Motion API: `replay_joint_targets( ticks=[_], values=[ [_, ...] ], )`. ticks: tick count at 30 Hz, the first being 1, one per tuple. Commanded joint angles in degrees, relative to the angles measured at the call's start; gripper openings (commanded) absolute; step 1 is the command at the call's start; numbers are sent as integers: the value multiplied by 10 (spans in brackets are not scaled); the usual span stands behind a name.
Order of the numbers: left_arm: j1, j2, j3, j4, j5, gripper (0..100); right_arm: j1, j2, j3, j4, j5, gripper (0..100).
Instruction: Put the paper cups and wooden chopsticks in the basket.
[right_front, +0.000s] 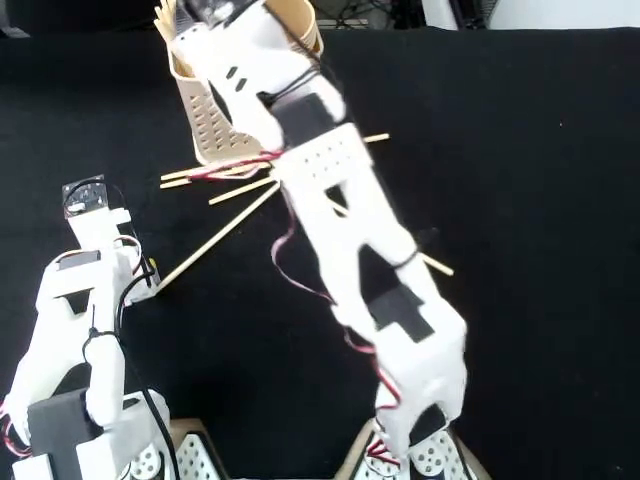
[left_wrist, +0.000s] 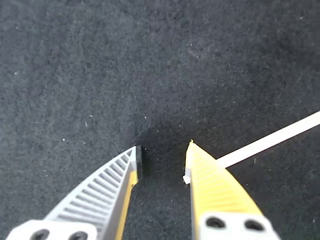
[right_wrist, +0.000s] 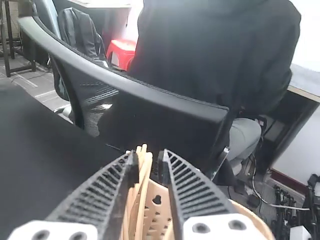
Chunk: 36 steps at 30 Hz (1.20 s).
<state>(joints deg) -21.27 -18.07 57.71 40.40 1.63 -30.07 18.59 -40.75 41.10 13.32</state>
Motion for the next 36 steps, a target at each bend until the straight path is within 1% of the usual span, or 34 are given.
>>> replay_joint_targets(
  ticks=[1,4,7,14,16,18,22,24,26,31,34,36],
  values=[
    [12,-3,-2,-8,4,170,-3,-97,-33,125,1,79],
    [12,-3,-3,-8,4,170,17,-135,-32,221,32,122],
    [12,-3,-3,-8,4,170,33,-145,-33,295,37,175],
    [12,-3,-3,-7,4,170,84,-146,-34,478,81,177],
    [12,-3,-3,-7,4,170,116,-143,-32,522,104,177],
    [12,-3,-3,-7,4,170,165,-141,-30,549,123,177],
    [12,-3,-4,-8,4,170,269,-142,2,550,160,176],
    [12,-3,-4,-9,4,170,303,-135,42,517,184,176],
    [12,-3,-4,-9,4,170,328,-117,112,433,200,176],
    [12,-3,-2,-10,4,170,332,-42,289,127,233,177],
    [12,-3,-1,-10,4,170,326,8,347,-73,233,177],
    [12,-3,-1,-10,4,170,317,50,364,-176,234,177]
  ],
)
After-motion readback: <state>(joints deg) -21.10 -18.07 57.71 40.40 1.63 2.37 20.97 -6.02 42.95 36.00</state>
